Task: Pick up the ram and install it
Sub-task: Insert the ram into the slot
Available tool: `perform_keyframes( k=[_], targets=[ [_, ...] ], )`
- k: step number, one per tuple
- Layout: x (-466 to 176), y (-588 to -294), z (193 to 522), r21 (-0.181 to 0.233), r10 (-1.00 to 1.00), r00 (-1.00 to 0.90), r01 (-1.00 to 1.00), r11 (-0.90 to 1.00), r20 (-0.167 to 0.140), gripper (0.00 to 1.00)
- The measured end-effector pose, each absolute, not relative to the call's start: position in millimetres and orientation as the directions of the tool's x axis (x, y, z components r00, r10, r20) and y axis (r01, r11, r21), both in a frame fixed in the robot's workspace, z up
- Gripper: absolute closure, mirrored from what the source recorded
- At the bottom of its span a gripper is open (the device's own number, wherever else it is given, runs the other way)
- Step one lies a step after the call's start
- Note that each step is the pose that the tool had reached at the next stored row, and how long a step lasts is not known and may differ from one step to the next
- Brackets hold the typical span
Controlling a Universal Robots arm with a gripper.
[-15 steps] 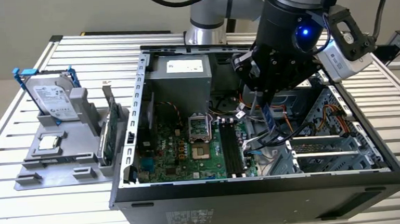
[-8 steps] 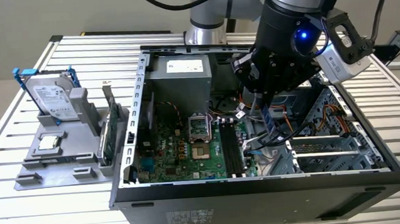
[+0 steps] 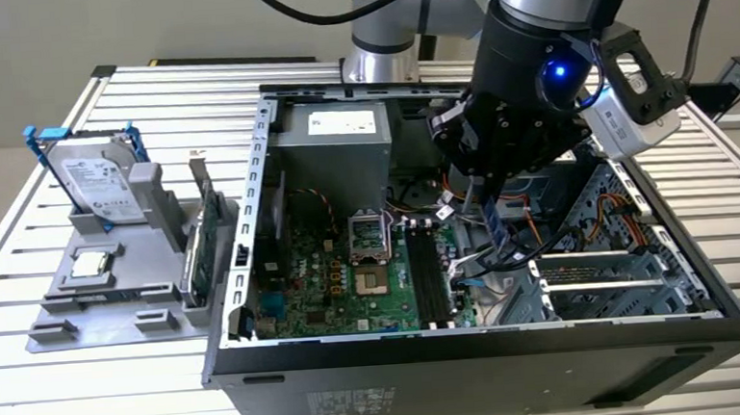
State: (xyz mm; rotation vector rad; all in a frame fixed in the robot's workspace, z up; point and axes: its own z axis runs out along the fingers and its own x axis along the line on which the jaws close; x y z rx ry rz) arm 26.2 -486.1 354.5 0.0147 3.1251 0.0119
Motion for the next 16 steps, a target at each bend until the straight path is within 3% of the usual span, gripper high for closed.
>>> perform_keyframes(
  k=[16],
  targets=[
    [25.7, -485.8, 345.6, 0.008, 0.009, -1.000, 0.009, 1.000, -0.016, 1.00]
  ],
)
